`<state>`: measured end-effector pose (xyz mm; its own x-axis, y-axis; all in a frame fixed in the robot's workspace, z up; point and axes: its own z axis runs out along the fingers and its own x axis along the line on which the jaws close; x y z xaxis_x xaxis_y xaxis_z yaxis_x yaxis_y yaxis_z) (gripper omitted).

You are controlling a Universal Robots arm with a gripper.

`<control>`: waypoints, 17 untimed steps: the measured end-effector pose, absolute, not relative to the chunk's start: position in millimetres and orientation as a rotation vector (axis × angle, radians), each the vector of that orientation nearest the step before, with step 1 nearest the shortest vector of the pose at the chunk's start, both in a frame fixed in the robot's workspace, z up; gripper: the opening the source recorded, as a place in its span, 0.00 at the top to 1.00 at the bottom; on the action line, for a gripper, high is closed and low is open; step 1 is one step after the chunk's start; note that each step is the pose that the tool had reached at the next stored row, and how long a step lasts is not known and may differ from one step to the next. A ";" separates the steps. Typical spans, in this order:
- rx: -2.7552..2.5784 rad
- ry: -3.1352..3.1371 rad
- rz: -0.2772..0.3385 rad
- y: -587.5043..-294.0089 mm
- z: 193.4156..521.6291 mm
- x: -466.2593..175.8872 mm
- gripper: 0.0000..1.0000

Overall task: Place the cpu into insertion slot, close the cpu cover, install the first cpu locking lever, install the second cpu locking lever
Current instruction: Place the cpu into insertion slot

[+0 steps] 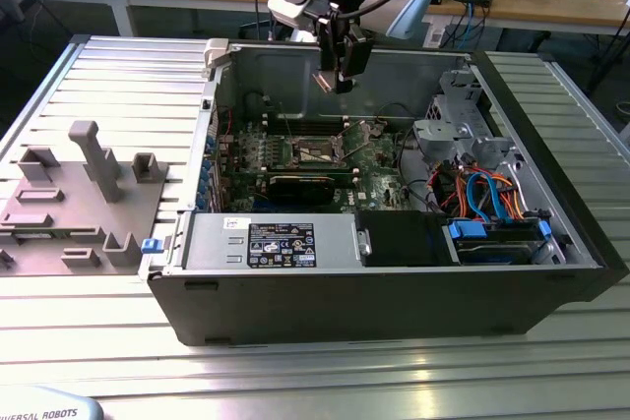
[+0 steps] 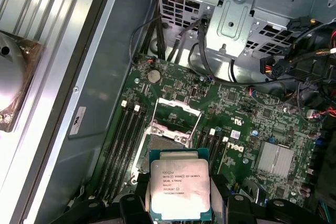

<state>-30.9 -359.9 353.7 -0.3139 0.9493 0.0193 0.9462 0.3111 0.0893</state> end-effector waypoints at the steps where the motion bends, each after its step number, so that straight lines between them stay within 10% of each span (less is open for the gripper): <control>1: 1.819 2.513 0.130 -359.9 353.7 -30.9 0.46; 17: 1.834 2.501 0.130 -359.8 353.7 -30.9 0.46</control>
<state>-30.9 -359.8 353.7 -0.3016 0.9532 0.0193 0.9501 0.2988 0.0894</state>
